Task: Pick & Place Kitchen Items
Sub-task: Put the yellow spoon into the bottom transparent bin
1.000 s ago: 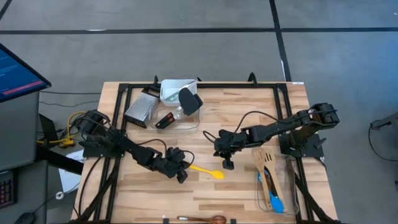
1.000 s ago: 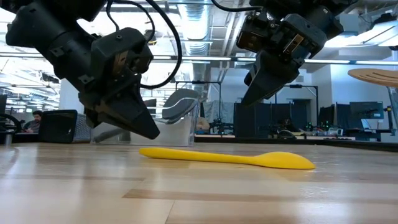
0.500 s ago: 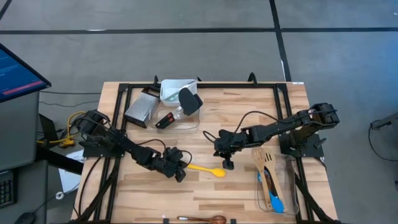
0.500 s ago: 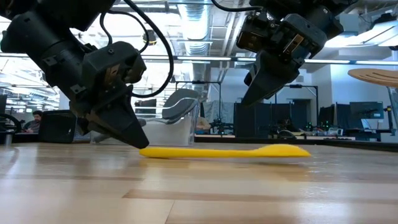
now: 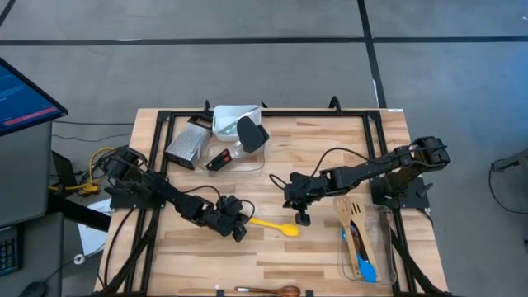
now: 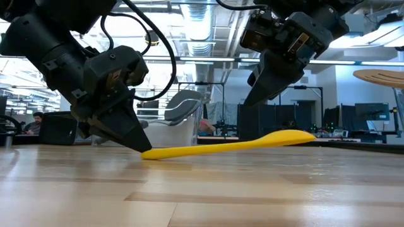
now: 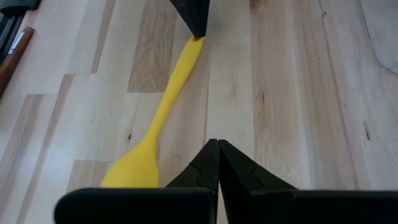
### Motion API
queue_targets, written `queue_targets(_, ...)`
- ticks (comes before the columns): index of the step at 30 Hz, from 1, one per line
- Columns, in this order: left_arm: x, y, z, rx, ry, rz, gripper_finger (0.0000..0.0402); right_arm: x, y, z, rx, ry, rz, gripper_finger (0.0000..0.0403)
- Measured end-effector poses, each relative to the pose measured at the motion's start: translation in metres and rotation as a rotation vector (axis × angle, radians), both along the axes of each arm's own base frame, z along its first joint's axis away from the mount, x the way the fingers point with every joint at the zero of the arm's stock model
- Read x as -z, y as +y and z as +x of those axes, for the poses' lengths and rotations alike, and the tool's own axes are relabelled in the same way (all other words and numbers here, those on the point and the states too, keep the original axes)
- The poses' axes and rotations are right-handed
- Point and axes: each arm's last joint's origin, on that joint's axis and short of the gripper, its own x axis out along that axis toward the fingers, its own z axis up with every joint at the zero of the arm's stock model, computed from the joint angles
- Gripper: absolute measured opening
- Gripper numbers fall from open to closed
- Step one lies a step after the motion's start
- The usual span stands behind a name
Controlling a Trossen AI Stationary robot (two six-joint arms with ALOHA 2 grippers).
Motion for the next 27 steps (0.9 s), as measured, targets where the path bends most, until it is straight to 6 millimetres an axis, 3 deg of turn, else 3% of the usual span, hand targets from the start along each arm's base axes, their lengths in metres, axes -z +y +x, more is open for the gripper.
queue_targets(5,0.0,0.0,0.0,0.001,-0.001,-0.001,0.0001,-0.001,0.005,0.001,-0.016,-0.021,0.004,0.0019)
queue_targets(16,0.0,0.0,0.0,0.002,-0.002,-0.003,0.0001,0.006,0.009,0.001,0.041,0.019,0.052,0.0138)
queue_targets(27,0.0,0.0,0.0,0.004,-0.007,-0.009,0.0001,0.009,0.019,0.029,0.029,0.072,0.016,0.014)
